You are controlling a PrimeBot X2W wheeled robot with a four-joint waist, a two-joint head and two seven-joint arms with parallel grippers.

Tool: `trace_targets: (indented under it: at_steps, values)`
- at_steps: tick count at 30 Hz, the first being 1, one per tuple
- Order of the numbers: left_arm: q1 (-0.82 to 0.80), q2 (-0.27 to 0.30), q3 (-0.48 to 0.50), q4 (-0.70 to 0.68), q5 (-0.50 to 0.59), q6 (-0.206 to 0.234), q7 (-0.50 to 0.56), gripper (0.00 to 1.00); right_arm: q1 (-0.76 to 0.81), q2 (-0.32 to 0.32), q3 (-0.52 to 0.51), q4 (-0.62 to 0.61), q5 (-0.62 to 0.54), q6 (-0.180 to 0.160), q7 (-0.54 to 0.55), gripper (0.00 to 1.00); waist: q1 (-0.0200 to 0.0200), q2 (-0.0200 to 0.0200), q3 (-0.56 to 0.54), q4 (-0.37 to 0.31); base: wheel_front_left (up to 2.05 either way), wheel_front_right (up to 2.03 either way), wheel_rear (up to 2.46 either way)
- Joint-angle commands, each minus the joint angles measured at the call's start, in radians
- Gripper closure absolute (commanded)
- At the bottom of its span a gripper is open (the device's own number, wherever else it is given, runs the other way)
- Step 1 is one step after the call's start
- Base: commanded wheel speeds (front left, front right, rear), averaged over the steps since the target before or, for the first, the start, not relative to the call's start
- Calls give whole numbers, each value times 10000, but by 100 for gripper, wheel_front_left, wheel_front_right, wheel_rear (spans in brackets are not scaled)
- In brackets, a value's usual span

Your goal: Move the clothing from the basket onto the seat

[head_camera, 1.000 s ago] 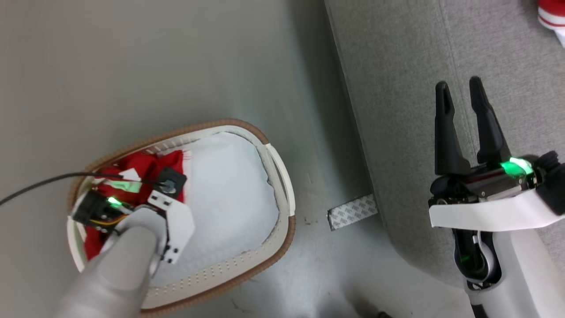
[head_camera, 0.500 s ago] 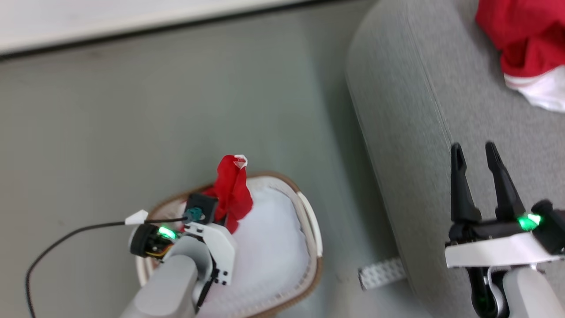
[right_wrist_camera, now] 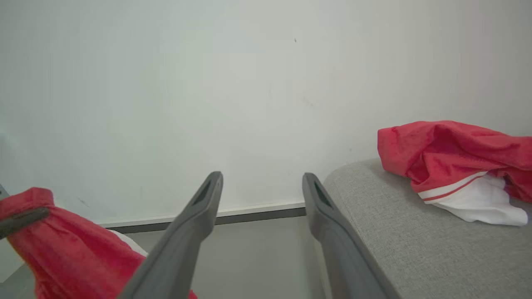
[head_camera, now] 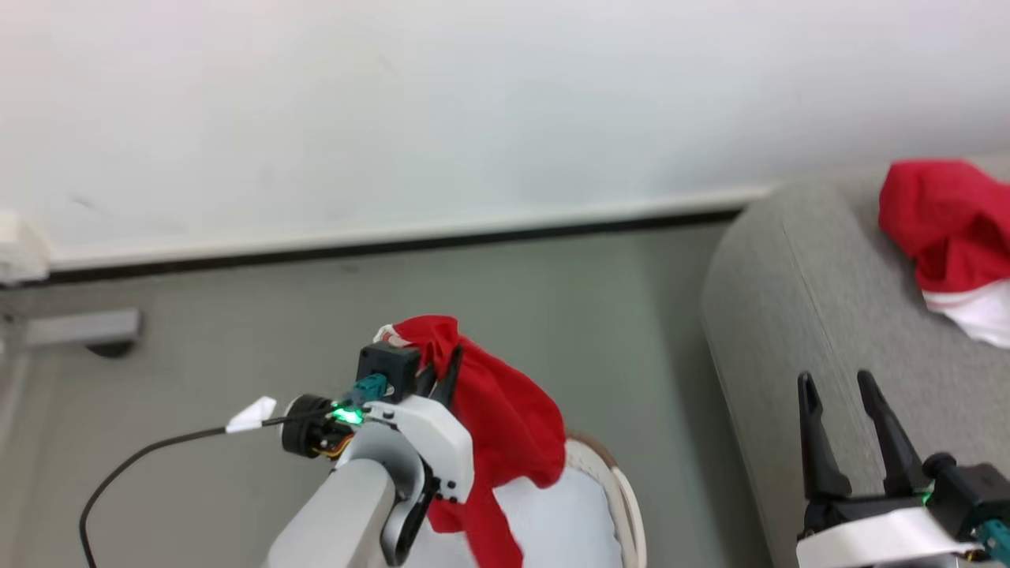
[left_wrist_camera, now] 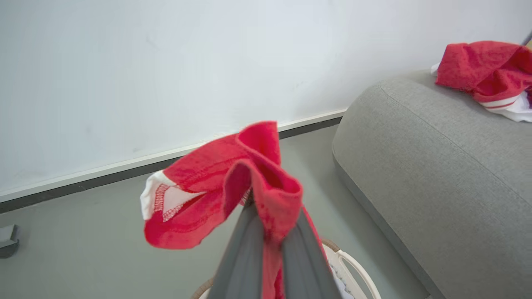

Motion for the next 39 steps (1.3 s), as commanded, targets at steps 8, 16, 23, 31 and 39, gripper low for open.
trace_targets:
  at_steps: [8, 16, 23, 31, 39]
  values:
    - [392, 429, 187, -1936, -91, 512, 349, 100, 793, -205, 278, -11, -60, -24, -19, 0, 3, 0, -1568, 590, 0, 0, 0]
    - [483, 1069, 450, -3744, -109, 940, 1063, 100, 1265, -428, 718, -121, -116, -24, -19, 0, 3, 0, -2019, 533, 0, 0, 0]
    - [593, 1515, 442, -4755, 52, 1117, 1571, 100, 1560, -860, 1363, -372, -211, -26, -19, 0, 3, 0, -2213, 442, 0, 0, 0]
    - [714, 1517, 215, -5783, 42, 1206, 1974, 100, 1302, -1765, 2618, -1492, -83, -26, 420, 0, 3, 0, -2122, 542, 0, 0, 0]
    - [586, 1419, -32, -6112, 91, 1175, 2110, 100, -351, -2550, 4367, -2052, 178, -26, 1728, 0, 3, 0, -1929, 710, 0, 0, 0]
